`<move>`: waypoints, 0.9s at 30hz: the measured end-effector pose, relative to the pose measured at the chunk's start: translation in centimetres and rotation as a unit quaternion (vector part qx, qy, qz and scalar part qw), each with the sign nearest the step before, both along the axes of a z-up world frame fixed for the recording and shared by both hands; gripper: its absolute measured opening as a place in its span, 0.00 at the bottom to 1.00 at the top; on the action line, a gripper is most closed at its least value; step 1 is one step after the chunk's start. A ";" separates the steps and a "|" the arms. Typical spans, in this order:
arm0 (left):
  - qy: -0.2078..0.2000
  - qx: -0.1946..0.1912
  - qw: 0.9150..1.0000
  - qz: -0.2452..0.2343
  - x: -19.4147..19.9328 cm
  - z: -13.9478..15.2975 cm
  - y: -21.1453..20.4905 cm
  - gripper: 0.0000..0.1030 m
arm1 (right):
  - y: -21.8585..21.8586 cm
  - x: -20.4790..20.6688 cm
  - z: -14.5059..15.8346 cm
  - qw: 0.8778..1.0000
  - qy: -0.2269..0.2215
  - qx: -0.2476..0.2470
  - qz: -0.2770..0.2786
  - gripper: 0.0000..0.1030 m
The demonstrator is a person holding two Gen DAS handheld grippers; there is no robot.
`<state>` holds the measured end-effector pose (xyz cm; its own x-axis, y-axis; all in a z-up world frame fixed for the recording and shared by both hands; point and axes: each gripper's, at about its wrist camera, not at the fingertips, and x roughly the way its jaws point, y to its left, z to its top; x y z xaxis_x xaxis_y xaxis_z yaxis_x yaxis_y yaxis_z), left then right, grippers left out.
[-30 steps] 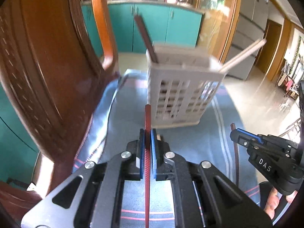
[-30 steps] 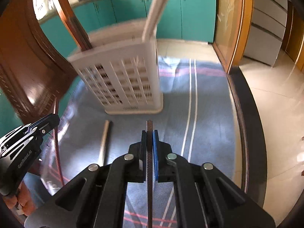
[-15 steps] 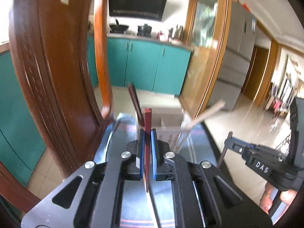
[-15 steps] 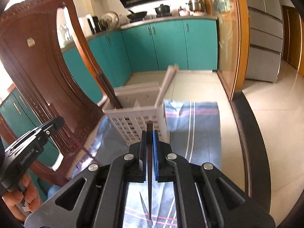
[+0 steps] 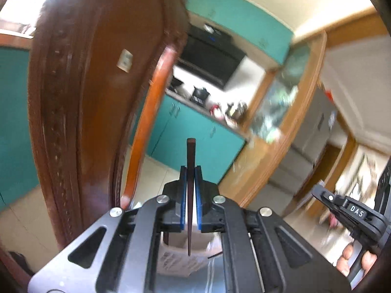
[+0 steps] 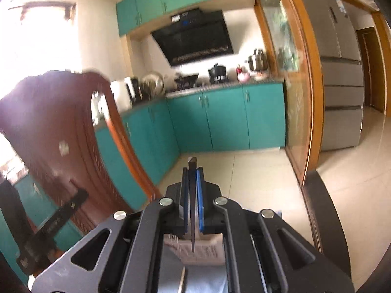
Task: Organize utensils
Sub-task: 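Open both tools to drop the chopsticks into the white basket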
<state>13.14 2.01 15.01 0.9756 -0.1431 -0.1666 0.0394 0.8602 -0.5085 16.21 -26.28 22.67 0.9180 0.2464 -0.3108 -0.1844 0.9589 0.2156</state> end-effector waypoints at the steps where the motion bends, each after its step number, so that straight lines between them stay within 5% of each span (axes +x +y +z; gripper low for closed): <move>1: -0.006 -0.006 1.000 0.008 0.4 -0.1 0.1 0.07 | -0.1 0.4 0.5 1.000 -0.010 0.003 -0.010 0.07; 6: 0.010 0.018 0.999 0.042 3.6 -2.0 -1.9 0.07 | 0.4 3.3 -0.3 0.998 -0.032 -0.004 -0.047 0.07; 11: 0.056 0.062 0.996 0.037 5.5 -5.0 -3.6 0.07 | 1.7 5.4 -4.8 0.999 0.012 -0.034 -0.036 0.07; 17: 0.089 0.065 0.994 0.021 6.6 -6.6 -3.8 0.11 | 2.2 5.8 -8.7 0.997 0.053 -0.051 -0.026 0.09; 21: 0.094 0.056 0.994 0.007 5.6 -7.1 -3.0 0.33 | 1.1 3.7 -8.9 0.997 0.046 -0.045 -0.029 0.31; 27: 0.143 0.085 0.985 -0.048 0.6 -11.1 -3.4 0.36 | -0.1 -2.3 -11.4 0.998 0.056 -0.033 0.004 0.32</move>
<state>13.71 -1.41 3.92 0.8684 -0.1791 -0.4624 0.0013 0.9333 -0.3591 13.91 -26.37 11.25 0.8747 0.2298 -0.4268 -0.1712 0.9702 0.1714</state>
